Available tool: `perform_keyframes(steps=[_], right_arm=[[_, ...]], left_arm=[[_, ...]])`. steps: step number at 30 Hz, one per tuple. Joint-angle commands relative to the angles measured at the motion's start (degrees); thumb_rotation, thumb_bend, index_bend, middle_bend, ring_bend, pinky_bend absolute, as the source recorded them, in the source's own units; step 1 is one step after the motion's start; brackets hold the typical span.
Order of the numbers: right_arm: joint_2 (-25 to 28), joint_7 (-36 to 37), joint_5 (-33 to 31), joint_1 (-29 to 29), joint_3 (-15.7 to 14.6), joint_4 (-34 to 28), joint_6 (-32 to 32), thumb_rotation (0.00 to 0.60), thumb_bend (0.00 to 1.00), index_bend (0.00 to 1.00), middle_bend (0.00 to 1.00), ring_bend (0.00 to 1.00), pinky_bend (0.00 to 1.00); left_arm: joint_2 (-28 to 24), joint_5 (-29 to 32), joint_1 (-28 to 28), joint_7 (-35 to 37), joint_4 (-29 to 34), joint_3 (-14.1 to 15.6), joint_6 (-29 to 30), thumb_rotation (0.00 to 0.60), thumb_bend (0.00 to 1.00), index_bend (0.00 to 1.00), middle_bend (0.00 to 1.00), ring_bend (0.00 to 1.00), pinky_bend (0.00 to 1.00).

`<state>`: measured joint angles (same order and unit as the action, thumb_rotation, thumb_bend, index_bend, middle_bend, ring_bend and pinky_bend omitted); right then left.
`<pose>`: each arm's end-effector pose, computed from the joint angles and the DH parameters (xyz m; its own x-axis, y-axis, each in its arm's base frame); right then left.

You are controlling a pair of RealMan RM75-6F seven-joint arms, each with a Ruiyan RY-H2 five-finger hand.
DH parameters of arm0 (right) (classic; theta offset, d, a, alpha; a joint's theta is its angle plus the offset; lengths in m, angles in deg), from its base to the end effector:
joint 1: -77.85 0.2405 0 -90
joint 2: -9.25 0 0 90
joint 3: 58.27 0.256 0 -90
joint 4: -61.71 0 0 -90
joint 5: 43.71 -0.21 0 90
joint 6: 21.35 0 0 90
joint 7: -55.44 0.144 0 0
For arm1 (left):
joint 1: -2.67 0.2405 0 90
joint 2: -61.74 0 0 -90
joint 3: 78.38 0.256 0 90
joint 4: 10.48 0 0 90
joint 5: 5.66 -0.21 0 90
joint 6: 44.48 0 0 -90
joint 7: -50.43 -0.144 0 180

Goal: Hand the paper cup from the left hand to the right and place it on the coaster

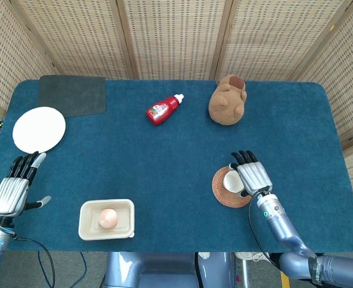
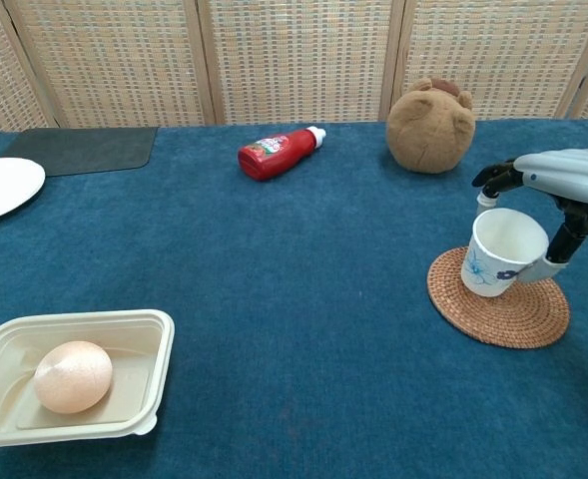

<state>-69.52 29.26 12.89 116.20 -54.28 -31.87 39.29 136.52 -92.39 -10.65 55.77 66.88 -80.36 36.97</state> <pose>-0.2016 -0.3180 0.0293 0.5295 -0.2873 0.7982 -0.8464 -0.2417 0.4745 -0.3168 0.2290 0.1118 0.3866 0.0199 0.9220 0.9143 -0.1394 -0.3804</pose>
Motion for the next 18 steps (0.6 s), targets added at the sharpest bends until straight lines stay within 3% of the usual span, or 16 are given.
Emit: perform_keyframes(steps=[1,7,18], right_arm=[[0.1,-0.6,-0.9,0.0,0.0,0.2,-0.6,0.600,0.02,0.26,0.01,0.00,0.00],[0.8,-1.5,-2.8,-0.4,-0.4,0.1,-1.6,0.600,0.02,0.21,0.00,0.00,0.00],[4.3,1.4,-1.7,-4.2,-0.8,0.3,1.3,0.600,0.02,0.01,0.00,0.00,0.00]], left_arm=[[0.0,0.0,0.0,0.1,0.0,0.0,0.0,0.600,0.13,0.00,0.00,0.00,0.00],[-0.1,-0.1,0.1,0.4,0.1,0.0,-0.1,0.600,0.13,0.00,0.00,0.00,0.00],[-0.2,-0.2,0.3,0.5,0.2,-0.3,0.1,0.600,0.13,0.00,0.00,0.00,0.00]])
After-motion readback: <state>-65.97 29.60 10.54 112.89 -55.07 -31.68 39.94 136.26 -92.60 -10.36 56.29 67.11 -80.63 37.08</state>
